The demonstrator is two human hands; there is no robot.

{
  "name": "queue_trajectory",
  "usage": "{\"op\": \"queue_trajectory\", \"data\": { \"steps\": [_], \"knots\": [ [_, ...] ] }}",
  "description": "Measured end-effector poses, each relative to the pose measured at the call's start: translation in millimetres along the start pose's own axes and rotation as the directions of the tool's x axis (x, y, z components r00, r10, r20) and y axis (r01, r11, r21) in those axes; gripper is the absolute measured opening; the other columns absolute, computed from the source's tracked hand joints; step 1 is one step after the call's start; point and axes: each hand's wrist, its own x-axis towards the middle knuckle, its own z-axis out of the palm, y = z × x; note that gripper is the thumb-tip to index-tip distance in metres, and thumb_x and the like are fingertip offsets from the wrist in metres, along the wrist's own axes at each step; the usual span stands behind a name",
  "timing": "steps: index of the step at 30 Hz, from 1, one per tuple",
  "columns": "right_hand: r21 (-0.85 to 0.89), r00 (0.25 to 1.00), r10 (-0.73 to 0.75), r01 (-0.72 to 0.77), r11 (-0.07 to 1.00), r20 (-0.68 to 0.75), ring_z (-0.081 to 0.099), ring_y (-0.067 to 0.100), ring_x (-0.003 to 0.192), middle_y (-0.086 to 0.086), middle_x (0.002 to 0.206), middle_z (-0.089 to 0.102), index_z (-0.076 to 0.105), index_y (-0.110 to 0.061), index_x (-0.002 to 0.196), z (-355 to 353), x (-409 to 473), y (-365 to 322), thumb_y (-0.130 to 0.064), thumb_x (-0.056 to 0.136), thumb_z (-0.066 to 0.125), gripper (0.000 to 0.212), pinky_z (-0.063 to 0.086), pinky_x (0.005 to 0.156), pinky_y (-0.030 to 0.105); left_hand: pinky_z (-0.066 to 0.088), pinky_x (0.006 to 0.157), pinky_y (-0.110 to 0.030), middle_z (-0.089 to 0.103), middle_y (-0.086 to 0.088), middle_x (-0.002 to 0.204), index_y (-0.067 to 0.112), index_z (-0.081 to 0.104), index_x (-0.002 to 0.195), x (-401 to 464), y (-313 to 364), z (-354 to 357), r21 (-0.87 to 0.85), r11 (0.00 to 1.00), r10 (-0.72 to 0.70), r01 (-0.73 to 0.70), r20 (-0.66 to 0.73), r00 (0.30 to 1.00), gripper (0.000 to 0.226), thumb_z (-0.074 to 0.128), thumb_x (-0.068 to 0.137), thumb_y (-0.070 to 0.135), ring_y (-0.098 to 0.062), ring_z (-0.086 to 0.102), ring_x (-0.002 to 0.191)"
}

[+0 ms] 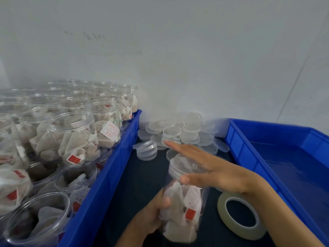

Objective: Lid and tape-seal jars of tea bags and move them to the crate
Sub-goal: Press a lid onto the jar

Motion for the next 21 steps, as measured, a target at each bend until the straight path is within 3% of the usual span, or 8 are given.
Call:
{"op": "queue_trajectory", "data": {
  "steps": [2, 3, 5, 8, 9, 13, 18, 21],
  "knots": [
    [-0.280, 0.973, 0.216, -0.231, 0.932, -0.085, 0.022, 0.010, 0.145, -0.020, 0.159, 0.017, 0.006, -0.067, 0.141, 4.3, 1.3, 1.1, -0.083, 0.078, 0.041, 0.074, 0.026, 0.116, 0.048, 0.052, 0.083, -0.015, 0.067, 0.028, 0.110, 0.030, 0.043, 0.123, 7.4, 3.9, 3.9, 0.197, 0.979, 0.039, -0.045, 0.034, 0.999, 0.073, 0.074, 0.059, 0.046, 0.005, 0.063, 0.102],
    [-0.377, 0.956, 0.260, -0.294, 0.878, -0.138, 0.030, 0.015, 0.142, -0.015, 0.156, 0.024, 0.011, -0.059, 0.145, 9.1, 3.1, 3.5, -0.084, 0.077, 0.036, 0.076, 0.032, 0.114, 0.046, 0.049, 0.077, -0.008, 0.063, 0.040, 0.104, 0.034, 0.042, 0.118, 7.8, 3.1, 4.5, 0.227, 0.972, 0.056, -0.057, 0.007, 0.998, 0.067, 0.071, 0.058, 0.044, 0.015, 0.060, 0.097],
    [-0.417, 0.949, 0.231, -0.303, 0.857, -0.215, 0.044, 0.013, 0.128, -0.011, 0.141, 0.040, 0.028, -0.046, 0.145, 17.2, 6.0, 9.6, -0.075, 0.085, 0.036, 0.067, 0.042, 0.106, 0.040, 0.047, 0.075, -0.004, 0.059, 0.045, 0.102, 0.041, 0.046, 0.115, 9.0, 2.7, 8.8, 0.258, 0.963, 0.093, -0.084, -0.022, 0.995, 0.062, 0.069, 0.058, 0.044, 0.021, 0.057, 0.096],
    [-0.192, 0.970, 0.064, -0.111, 0.975, -0.236, 0.052, 0.003, 0.111, -0.016, 0.122, 0.053, 0.044, -0.046, 0.138, 15.2, 3.5, 17.1, -0.054, 0.095, 0.047, 0.044, 0.046, 0.097, 0.029, 0.051, 0.083, -0.015, 0.065, 0.031, 0.110, 0.056, 0.061, 0.112, 8.8, 2.3, 3.0, 0.209, 0.977, 0.032, -0.045, 0.067, 0.997, 0.049, 0.068, 0.064, 0.046, 0.005, 0.062, 0.104],
    [-0.122, 0.975, -0.004, -0.024, 0.992, -0.223, 0.054, 0.005, 0.110, -0.014, 0.118, 0.055, 0.048, -0.045, 0.137, 12.8, 2.4, 18.9, -0.049, 0.095, 0.051, 0.042, 0.046, 0.095, 0.025, 0.052, 0.085, -0.019, 0.067, 0.026, 0.112, 0.053, 0.061, 0.116, 5.9, 5.2, 4.7, 0.184, 0.982, 0.026, -0.046, 0.112, 0.993, 0.049, 0.070, 0.068, 0.048, 0.001, 0.063, 0.105],
    [0.029, 0.964, -0.178, 0.187, 0.982, -0.199, 0.057, 0.024, 0.110, -0.002, 0.117, 0.058, 0.057, -0.033, 0.135, 12.2, 5.3, 23.9, -0.039, 0.092, 0.057, 0.043, 0.049, 0.093, 0.031, 0.053, 0.087, -0.034, 0.061, -0.011, 0.121, 0.007, 0.037, 0.137, 4.7, -2.8, 0.1, 0.033, 0.997, -0.072, 0.069, 0.141, 0.987, 0.114, 0.085, 0.050, 0.063, -0.021, 0.065, 0.106],
    [0.082, 0.968, -0.212, 0.224, 0.971, -0.134, 0.053, 0.022, 0.119, -0.007, 0.124, 0.055, 0.058, -0.028, 0.134, 11.6, 12.8, 25.0, -0.035, 0.093, 0.056, 0.042, 0.043, 0.099, 0.024, 0.052, 0.090, -0.037, 0.054, -0.015, 0.127, 0.008, 0.035, 0.138, 5.1, 0.9, 4.2, -0.044, 0.991, -0.117, 0.125, 0.154, 0.981, 0.119, 0.086, 0.046, 0.064, -0.023, 0.063, 0.110],
    [0.087, 0.972, -0.218, 0.225, 0.970, -0.087, 0.051, 0.024, 0.121, -0.005, 0.124, 0.055, 0.059, -0.029, 0.133, 6.8, 12.0, 24.6, -0.033, 0.091, 0.056, 0.042, 0.043, 0.102, 0.029, 0.052, 0.093, -0.033, 0.063, -0.005, 0.123, 0.016, 0.052, 0.134, 3.6, 6.0, 6.1, -0.027, 0.990, -0.133, 0.141, 0.197, 0.971, 0.096, 0.079, 0.057, 0.066, -0.017, 0.064, 0.109]
  ]
}}
